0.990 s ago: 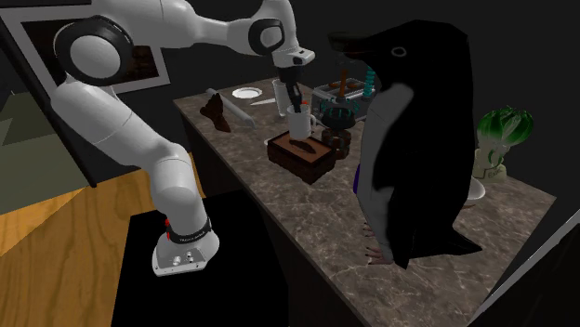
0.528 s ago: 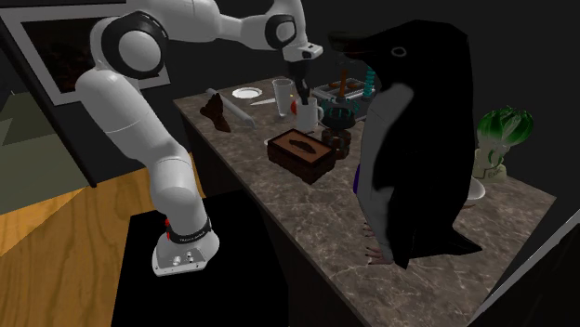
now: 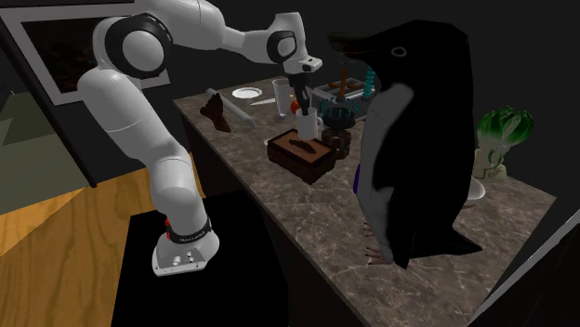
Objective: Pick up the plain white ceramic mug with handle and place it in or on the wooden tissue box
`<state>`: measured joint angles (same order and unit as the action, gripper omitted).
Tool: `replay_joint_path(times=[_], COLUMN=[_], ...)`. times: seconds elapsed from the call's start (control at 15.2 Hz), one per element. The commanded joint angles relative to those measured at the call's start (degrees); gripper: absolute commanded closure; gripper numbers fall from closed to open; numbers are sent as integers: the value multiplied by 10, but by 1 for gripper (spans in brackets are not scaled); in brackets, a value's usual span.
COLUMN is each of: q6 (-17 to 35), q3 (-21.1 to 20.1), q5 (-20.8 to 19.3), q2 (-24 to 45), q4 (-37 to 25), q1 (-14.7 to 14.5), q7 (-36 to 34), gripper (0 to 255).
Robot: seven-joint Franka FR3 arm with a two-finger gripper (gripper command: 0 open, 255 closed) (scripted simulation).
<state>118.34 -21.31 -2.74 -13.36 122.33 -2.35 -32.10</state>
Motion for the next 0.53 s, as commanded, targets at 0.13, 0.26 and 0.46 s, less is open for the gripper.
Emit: replay_joint_path(times=[0.13, 0.26, 0.46], q6=[31, 47, 70], q3=[-2, -4, -5], q5=[-4, -6, -10], q2=[7, 11, 18], q4=[25, 36, 53], q1=[0, 0, 1], q7=[-6, -9, -13], gripper=[255, 255, 255])
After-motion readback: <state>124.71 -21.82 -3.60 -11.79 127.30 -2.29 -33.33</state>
